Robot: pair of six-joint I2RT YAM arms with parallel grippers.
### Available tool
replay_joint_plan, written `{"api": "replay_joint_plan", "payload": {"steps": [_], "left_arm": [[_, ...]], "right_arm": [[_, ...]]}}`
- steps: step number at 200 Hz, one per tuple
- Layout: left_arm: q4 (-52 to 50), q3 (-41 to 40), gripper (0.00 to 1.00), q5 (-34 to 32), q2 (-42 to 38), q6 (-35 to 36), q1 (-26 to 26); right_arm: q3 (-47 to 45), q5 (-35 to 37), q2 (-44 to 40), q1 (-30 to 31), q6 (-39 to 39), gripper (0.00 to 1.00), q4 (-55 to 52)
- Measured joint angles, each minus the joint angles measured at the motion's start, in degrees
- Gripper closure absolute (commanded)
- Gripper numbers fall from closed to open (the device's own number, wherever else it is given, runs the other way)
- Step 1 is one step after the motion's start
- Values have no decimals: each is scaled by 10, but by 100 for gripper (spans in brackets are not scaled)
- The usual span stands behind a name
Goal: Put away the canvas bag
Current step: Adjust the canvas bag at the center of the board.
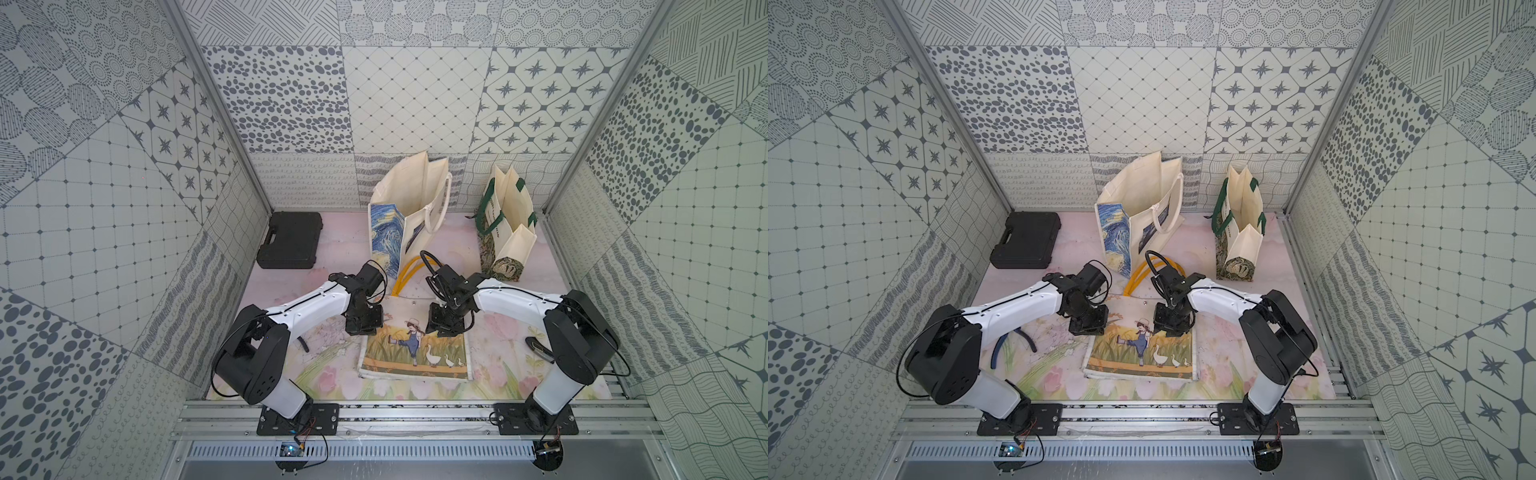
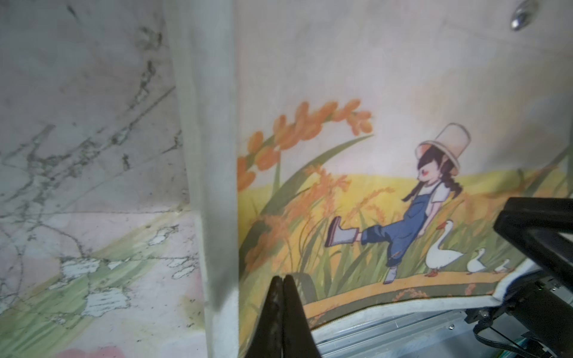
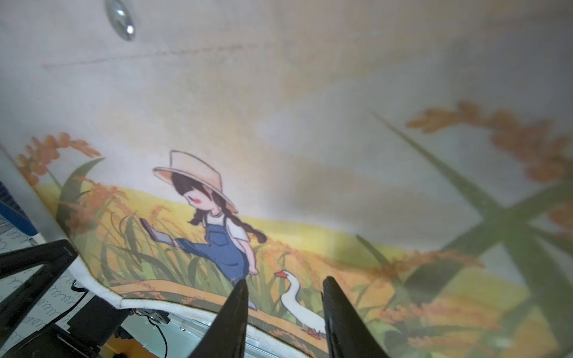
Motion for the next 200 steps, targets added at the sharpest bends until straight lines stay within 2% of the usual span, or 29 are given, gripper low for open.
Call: {"api": "replay_joint_plan", "payload": {"steps": [19,25,33,70,114,155,200], "left_arm": [[0,-16,100,3,9,-5,9],[0,-22,100,4,11,-6,14],[0,-29,100,5,12,-8,22],[-4,-50,100,0,-4,-19,52],[-15,-37,100,-8,-54,-27,58],[-5,-14,100,9,-88,-41,16],[7,-24,100,31,-39,-66,-38]], "right_arm": [[-14,4,0,-8,-4,72,-2],[-18,5,0,-11,-7,80,-5],[-25,7,0,-17,-7,83,-6],[-56,21,-28,-59,-23,85,-22],[-61,56,-77,-94,-47,85,-67],[-60,25,-101,-65,-52,83,-65],[-48,-9,-43,-22,-64,81,-56]]}}
